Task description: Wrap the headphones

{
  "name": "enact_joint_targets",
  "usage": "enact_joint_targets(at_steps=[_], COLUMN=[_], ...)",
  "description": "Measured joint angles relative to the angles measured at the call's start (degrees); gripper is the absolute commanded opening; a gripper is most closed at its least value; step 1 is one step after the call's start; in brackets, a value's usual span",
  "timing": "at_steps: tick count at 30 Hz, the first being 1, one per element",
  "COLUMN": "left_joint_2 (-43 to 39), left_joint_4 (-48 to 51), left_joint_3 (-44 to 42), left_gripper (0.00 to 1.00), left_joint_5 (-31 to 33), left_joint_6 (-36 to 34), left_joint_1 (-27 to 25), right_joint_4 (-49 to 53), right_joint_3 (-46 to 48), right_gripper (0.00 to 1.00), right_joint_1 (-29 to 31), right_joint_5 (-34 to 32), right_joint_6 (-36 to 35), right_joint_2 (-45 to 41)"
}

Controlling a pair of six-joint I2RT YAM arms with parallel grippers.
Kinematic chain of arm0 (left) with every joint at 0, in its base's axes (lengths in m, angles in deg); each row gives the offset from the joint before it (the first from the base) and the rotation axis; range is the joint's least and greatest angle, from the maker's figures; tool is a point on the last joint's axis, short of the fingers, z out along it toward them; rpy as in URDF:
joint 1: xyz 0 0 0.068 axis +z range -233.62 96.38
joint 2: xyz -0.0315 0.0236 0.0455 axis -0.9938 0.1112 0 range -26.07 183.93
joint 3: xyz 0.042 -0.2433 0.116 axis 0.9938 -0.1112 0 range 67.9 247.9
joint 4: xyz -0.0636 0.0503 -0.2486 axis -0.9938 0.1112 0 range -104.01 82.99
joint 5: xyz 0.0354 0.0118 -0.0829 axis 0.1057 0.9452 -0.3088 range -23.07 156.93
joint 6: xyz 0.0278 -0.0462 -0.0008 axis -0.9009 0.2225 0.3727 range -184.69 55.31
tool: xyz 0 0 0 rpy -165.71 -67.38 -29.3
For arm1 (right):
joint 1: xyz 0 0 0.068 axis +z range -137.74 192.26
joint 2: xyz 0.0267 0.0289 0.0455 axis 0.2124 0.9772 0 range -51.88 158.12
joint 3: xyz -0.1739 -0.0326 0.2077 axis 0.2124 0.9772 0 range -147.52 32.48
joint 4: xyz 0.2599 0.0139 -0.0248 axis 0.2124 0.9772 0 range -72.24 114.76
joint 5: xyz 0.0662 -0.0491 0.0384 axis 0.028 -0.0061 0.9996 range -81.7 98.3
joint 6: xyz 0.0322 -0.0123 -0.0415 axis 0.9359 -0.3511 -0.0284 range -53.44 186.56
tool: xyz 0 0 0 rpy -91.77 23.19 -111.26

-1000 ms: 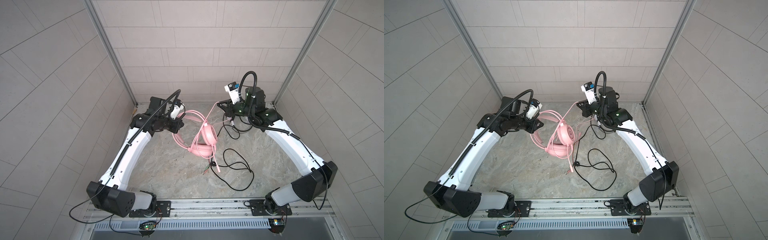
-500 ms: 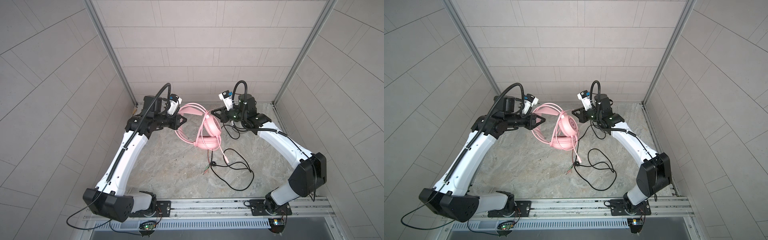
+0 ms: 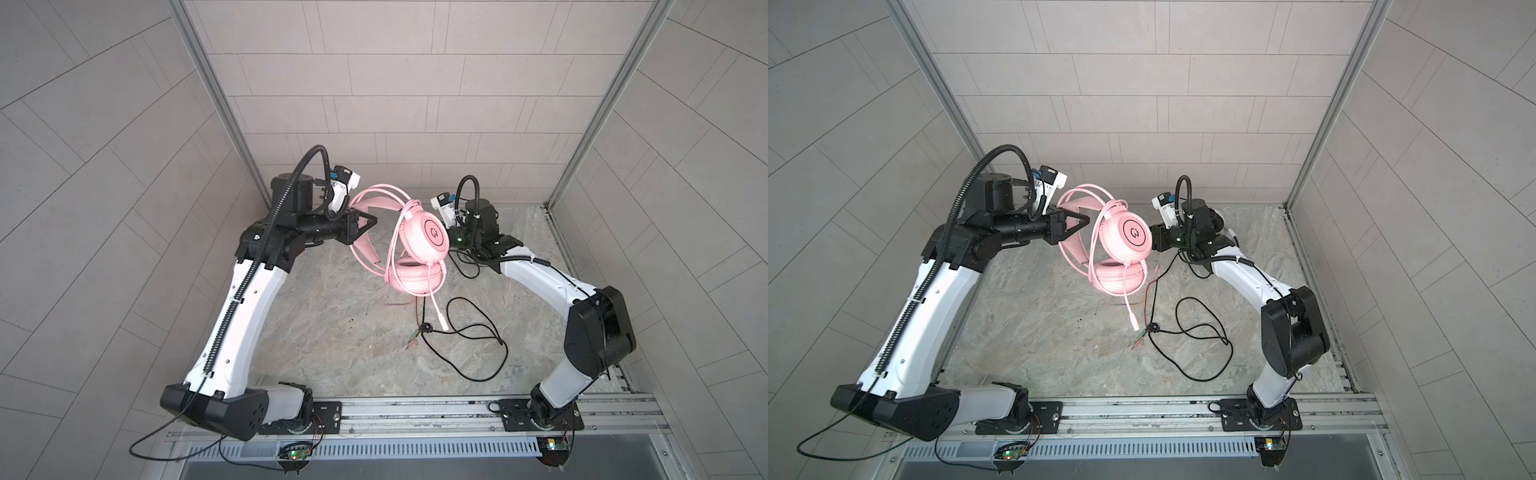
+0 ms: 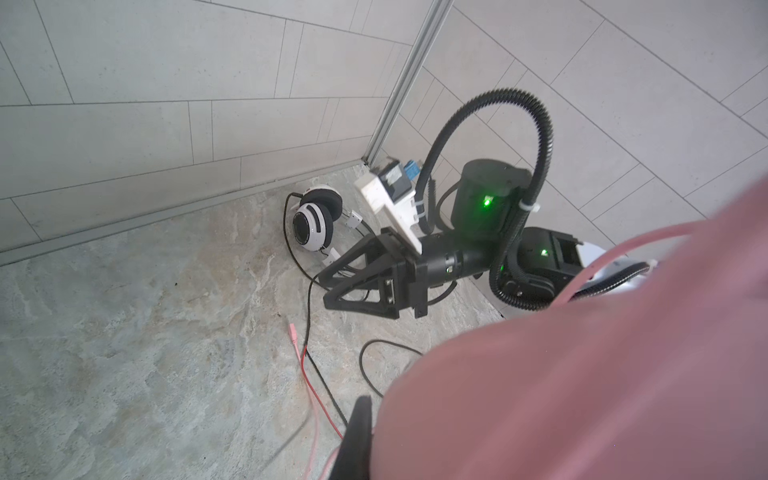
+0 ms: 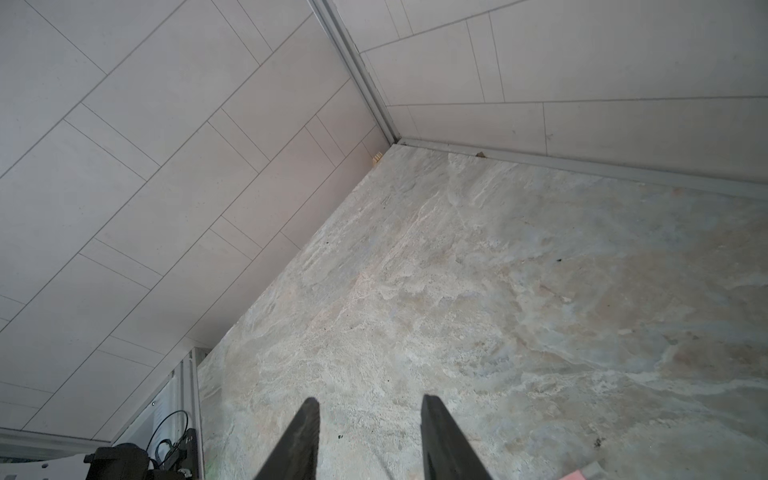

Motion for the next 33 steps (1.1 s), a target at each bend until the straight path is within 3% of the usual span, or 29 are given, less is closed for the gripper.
enact_joint_targets(at_steps=[11,17,24,33], left_joint_2=[1.7,3.4,3.8,4.9], left_joint_4=[-0.6,-2.4,-4.6,-6.3], left_joint_3=[2.7,5.0,5.2,5.2], left_gripper=[0.0,0.0,0.0,0.0], left_joint_5=[-2.0,-3.2,-4.1,-5.0], left_joint_6=[5.4,8.6,11.5,13.7], left_joint_1=[7.7,9.4,11.2,13.2], right_joint_4=[3.4,0.3,-0.4,0.9], right_joint_3=[16.5,21.7,17.9,8.1], right_gripper=[0.46,0.52,0.66,0.71], right_joint_1=[-0.3,0.2,7.6,8.3], right_joint_5=[-10.8,-11.2,-13.4,-13.3], right_joint_6=[-4.7,-4.4,-9.3,-14.5], right_joint_2=[-3.1,-4.2,-0.2,11.6])
